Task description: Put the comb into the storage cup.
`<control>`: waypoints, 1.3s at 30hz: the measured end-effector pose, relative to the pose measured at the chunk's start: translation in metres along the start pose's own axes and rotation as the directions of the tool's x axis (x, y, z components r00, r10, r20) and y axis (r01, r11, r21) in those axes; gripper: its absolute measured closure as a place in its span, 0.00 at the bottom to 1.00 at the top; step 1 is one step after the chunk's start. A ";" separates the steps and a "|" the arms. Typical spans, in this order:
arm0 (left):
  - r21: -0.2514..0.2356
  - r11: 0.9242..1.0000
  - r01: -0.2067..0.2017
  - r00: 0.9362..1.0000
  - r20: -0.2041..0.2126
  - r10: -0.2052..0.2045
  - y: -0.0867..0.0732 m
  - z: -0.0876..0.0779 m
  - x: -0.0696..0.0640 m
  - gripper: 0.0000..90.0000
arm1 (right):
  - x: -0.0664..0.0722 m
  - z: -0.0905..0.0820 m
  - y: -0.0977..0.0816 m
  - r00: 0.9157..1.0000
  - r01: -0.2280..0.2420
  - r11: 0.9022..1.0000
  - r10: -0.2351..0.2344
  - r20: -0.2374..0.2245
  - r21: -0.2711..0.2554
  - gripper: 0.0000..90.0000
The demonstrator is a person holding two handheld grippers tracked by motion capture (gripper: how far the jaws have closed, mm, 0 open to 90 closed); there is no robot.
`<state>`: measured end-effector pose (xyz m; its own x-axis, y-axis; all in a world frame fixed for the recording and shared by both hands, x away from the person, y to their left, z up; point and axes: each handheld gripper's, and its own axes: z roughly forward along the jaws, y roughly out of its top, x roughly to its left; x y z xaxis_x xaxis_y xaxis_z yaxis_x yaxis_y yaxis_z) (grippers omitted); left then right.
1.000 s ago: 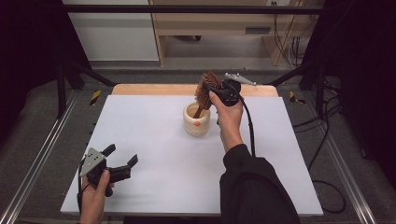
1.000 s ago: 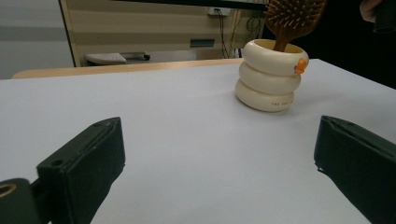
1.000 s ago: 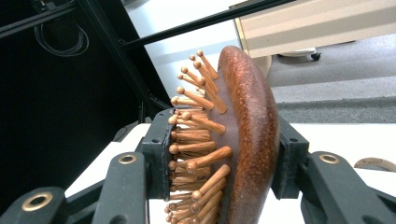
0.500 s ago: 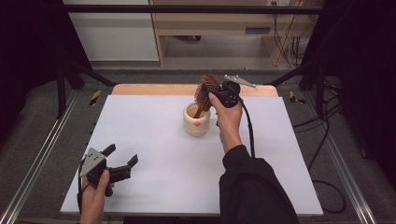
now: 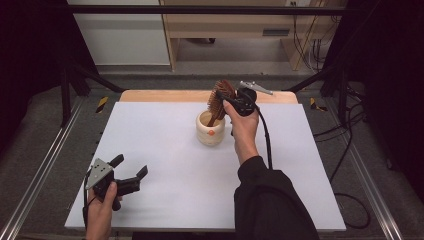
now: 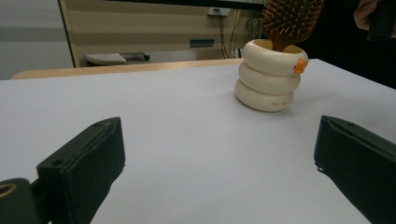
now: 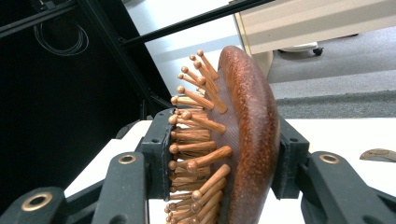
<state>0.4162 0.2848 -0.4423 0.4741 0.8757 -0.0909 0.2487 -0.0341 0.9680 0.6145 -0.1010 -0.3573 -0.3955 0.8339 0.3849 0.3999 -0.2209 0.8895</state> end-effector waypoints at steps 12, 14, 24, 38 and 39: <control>0.000 1.000 0.000 1.000 0.000 0.000 0.000 0.000 0.000 0.02 | 0.000 0.001 -0.001 1.000 -0.002 1.000 0.002 -0.003 0.000 0.57; -0.001 1.000 0.000 1.000 0.000 0.000 0.000 0.000 0.000 0.02 | 0.000 0.001 -0.001 1.000 -0.005 1.000 0.005 -0.004 0.000 0.57; -0.001 1.000 0.000 1.000 0.000 0.000 0.000 0.000 0.000 0.02 | 0.001 0.002 -0.002 1.000 -0.011 1.000 0.011 -0.009 0.000 0.57; 0.000 1.000 -0.001 1.000 0.001 0.001 0.000 0.000 -0.001 0.02 | 0.001 0.003 -0.003 1.000 -0.012 1.000 0.012 -0.019 0.002 0.57; 0.000 1.000 -0.001 1.000 0.001 0.001 0.000 0.000 -0.001 0.02 | 0.002 0.003 -0.003 1.000 -0.015 1.000 0.015 -0.021 0.002 0.57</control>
<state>0.4161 0.2841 -0.4424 0.4750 0.8754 -0.0899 0.2478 -0.0351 0.9682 0.6150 -0.0974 -0.3603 -0.4066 0.8198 0.4032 0.4074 -0.2323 0.8832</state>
